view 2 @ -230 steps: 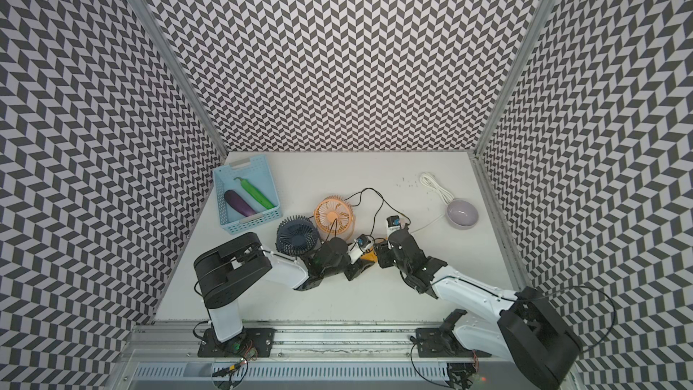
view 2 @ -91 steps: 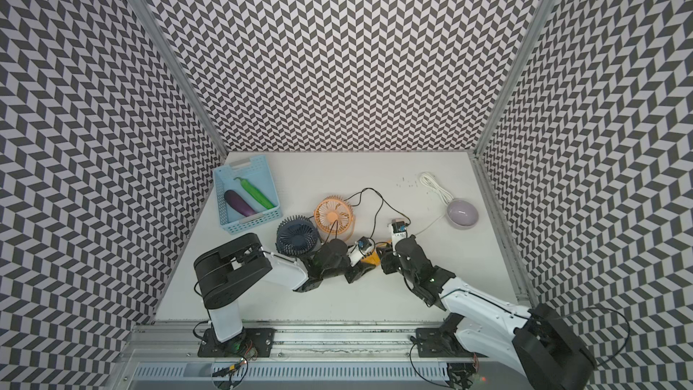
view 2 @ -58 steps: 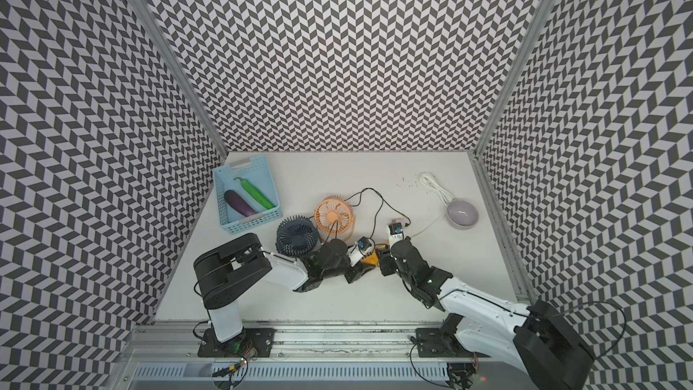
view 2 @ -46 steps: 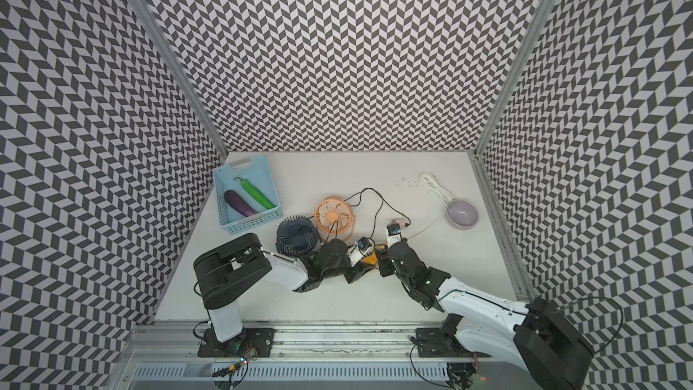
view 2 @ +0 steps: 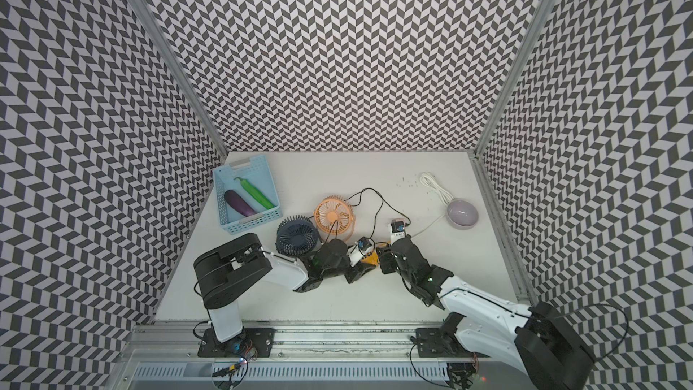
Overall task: Unplug the desk fan from the power strip
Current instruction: Remove the plug from the socket.
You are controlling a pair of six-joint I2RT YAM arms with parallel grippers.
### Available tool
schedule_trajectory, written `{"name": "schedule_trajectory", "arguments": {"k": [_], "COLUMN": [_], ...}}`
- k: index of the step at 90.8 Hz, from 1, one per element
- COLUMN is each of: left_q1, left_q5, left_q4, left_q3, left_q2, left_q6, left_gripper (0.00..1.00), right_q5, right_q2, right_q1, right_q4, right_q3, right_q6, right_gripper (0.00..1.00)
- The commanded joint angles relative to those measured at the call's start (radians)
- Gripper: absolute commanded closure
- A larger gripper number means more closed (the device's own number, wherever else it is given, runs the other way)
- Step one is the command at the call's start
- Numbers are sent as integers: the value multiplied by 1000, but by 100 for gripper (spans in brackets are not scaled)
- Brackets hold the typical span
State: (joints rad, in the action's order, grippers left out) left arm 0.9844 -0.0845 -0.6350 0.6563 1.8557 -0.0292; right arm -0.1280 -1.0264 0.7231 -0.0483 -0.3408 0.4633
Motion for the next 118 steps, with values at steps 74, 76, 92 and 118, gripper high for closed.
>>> {"name": "schedule_trajectory", "arguments": {"k": [74, 76, 92, 118], "left_q1": [-5, -6, -6, -6], "left_q5": [32, 31, 31, 29], "left_q4": [34, 34, 39, 42], "left_q3": [2, 2, 6, 11], "left_q2": [6, 6, 7, 10], "left_q6": [29, 30, 30, 30], "left_gripper": [89, 89, 89, 89], "right_q5": [124, 123, 99, 95], "right_q2": [2, 2, -1, -35], "right_q1": [-13, -12, 20, 110], "right_q4": [-97, -95, -80, -102], "right_q3": [-27, -27, -45, -76], "right_q6": [6, 5, -6, -8], "right_gripper": [83, 83, 83, 83]}}
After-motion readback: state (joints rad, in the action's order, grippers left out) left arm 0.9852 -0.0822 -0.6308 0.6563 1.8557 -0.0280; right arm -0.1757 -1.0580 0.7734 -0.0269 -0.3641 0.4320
